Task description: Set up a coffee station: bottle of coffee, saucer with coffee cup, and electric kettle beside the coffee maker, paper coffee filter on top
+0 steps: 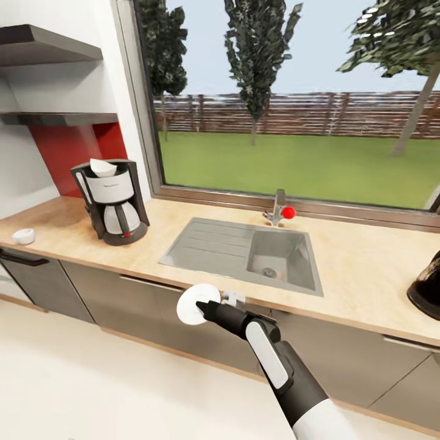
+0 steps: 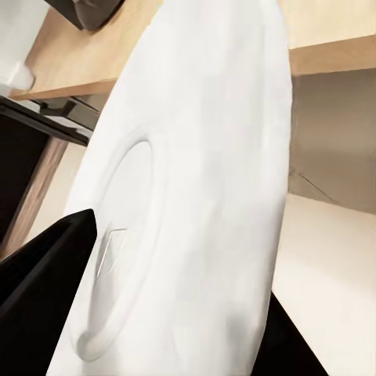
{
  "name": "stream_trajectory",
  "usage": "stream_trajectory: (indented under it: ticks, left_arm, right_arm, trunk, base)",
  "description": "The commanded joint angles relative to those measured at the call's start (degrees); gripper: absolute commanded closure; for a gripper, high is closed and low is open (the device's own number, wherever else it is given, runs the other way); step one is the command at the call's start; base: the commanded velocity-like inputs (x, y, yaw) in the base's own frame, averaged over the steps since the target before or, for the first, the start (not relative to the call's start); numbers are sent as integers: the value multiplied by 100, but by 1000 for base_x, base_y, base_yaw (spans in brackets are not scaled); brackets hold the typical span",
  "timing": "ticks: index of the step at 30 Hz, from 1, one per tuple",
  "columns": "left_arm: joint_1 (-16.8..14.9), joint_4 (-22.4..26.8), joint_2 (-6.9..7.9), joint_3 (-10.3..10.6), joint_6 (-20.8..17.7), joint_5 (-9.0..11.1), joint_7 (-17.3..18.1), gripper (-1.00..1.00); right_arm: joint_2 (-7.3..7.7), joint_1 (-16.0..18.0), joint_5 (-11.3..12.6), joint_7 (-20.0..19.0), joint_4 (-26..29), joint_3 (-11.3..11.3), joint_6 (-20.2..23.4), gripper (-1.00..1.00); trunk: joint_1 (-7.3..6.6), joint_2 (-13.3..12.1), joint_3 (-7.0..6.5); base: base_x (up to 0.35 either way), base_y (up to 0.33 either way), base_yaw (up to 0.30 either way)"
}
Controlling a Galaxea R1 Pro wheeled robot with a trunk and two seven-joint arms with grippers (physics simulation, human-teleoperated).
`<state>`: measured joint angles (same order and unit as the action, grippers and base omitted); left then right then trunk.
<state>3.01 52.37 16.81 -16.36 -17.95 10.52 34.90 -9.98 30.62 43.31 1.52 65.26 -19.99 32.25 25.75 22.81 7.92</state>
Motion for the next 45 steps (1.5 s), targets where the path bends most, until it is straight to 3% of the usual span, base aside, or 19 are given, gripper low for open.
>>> stream_trajectory:
  ticks: [1, 2, 3, 7, 8, 10, 14, 17, 28, 41, 45]
  left_arm:
    - [10, -47, -6, -6, -48, -46, -128, -100]
    - [24, -256, -26, -4, -36, -357, -601, -100]
    - [13, -599, -91, 10, -35, -707, -1382, -100]
    - [1, -883, -304, 45, -72, -900, -2331, -100]
    - [-1, -978, -356, 75, -89, -1006, -2770, -100]
    - [-7, -1112, -435, 131, -138, -1112, -3268, -100]
    - [-18, -1422, -784, 409, -203, -1234, -4323, -100]
    - [19, -1518, -873, 449, -139, -1231, -4383, -100]
    - [26, -1852, -810, 319, -167, -1211, -4241, -100]
    - [25, -2065, -811, 342, -158, -1234, -4244, -100]
    - [25, -2071, -811, 366, 109, -1247, -4219, -100]
  right_arm:
    - [-1, 5, 28, 15, 18, -2, 22, 100]
    - [-1, 5, 28, 15, 61, -3, 24, 100]
    - [-1, 5, 28, 15, 117, -4, 26, 100]
    - [-1, 5, 28, 15, 201, -12, 33, 100]
    - [-1, 4, 28, 15, 215, -10, 34, 100]
    - [-1, 5, 30, 15, 225, 0, 37, 100]
    - [-1, 5, 29, 15, 384, 0, 42, 100]
    - [-1, 5, 115, 98, 399, 98, 141, 100]
    - [-1, 5, 72, -18, 417, 36, 100, 100]
    - [-1, 5, 65, -20, 409, 39, 106, 100]
    - [-1, 5, 68, -20, 409, 39, 106, 100]
  trunk:
    - [4, 12, 11]
    - [4, 12, 11]
    - [4, 12, 11]
    - [4, 12, 11]
    - [4, 12, 11]
    - [4, 12, 11]
    - [4, 12, 11]
    - [4, 12, 11]
    - [4, 12, 11]
    - [4, 12, 11]
    - [4, 12, 11]
  base:
    - [0, 0, 238]
    - [0, 0, 235]
    - [0, 0, 233]
    - [0, 0, 232]
    - [0, 0, 232]
    - [0, 0, 168]
    - [0, 0, 33]
    - [0, 0, 0]
    - [24, 11, 0]
    - [292, 161, 0]
    - [321, 121, 0]
